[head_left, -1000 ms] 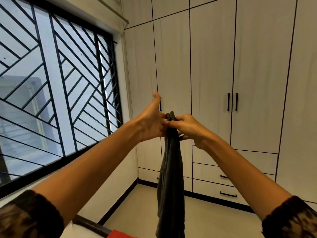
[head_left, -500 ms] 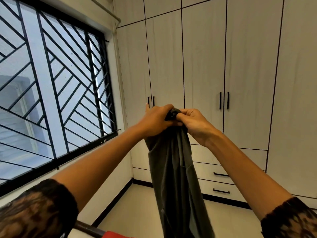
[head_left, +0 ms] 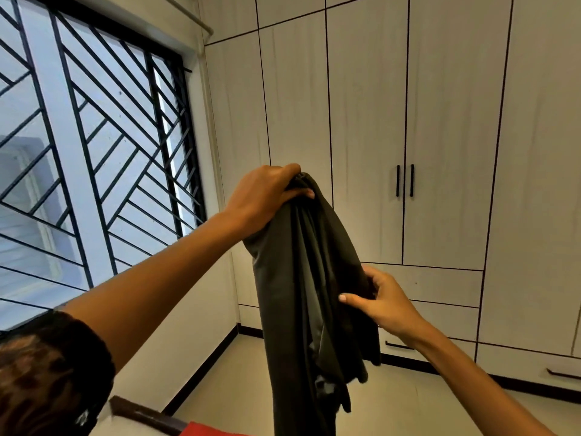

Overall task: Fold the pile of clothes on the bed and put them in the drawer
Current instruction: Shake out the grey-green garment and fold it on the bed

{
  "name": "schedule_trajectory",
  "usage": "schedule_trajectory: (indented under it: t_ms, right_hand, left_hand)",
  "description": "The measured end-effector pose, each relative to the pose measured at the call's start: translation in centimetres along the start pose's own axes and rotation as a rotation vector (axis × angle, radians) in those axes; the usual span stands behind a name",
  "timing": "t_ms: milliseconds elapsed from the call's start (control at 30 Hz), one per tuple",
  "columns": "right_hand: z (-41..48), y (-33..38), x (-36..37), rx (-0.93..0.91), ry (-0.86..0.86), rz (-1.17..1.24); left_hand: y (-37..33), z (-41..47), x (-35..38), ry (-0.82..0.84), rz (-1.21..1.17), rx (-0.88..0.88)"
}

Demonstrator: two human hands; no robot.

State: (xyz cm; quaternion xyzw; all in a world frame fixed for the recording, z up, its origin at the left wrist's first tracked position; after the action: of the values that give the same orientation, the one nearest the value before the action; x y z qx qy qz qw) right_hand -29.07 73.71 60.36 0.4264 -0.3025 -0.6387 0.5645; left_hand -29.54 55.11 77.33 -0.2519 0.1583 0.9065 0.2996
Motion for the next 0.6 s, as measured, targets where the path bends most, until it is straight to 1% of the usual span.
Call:
schedule_trajectory:
  t_ms: [100,167,233,267,300,367,400,433,467,500,600]
  right_hand:
    - [0.3,-2.3,-1.0,-0.024,-0.169,-0.035]
    - [0.7,-2.6,-1.9,-0.086,-0.311,-0.115]
    - [0.9,-2.5,-2.9,-0.241,-0.477,-0.3]
    - [0.9,-2.3,-3.4,-0.372,-0.532,-0.425]
    - [0.8,-2.1,-3.7,-0.528,-0.553,-0.562]
    - [0.7,-2.1,-3.8,-0.824,-0.51,-0.872]
    - [0.8,-2.4,-3.6,-0.93,-0.486,-1.012]
    - [0.9,-2.6,-3.3,-0.985,-0.475,-1.108]
    - [0.9,-2.6,-3.0,-1.003,-0.473,-1.159]
    - [0.9,-2.7,-2.5,-1.0,-0.476,-1.163]
    - [0.6,-3.0,-1.0,-0.933,-0.533,-1.059]
  left_hand:
    - [0.4,0.5,-0.6,-0.017,0.024,-0.004]
    - [0.8,0.6,-0.6,-0.009,0.035,-0.008]
    - [1.2,0.6,-0.5,-0.007,0.025,-0.033]
    - [1.3,0.6,-0.6,-0.014,0.012,-0.052]
    - [1.5,0.6,-0.7,-0.021,-0.004,-0.072]
    - [1.7,0.7,-0.8,-0.029,-0.032,-0.1]
    - [1.8,0.8,-0.7,-0.027,-0.04,-0.11]
    - [1.8,0.8,-0.7,-0.026,-0.046,-0.119]
    - [1.9,0.9,-0.6,-0.029,-0.05,-0.129]
    - [2.0,1.0,-0.5,-0.034,-0.051,-0.141]
    - [2.4,1.1,-0.2,-0.05,-0.05,-0.177]
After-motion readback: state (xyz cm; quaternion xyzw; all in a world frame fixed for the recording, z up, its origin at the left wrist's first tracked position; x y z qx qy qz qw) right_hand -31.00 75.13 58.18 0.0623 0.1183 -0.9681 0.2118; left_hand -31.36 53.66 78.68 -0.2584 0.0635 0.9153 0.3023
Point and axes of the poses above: each hand's wrist, its own z-axis towards the middle knuckle, its own x-axis out of the palm, y = z × x, the point moved 3 cm from there along z, towards the middle knuckle, and after that the axes turned 4 degrees about -y, right-handed, at the moved point
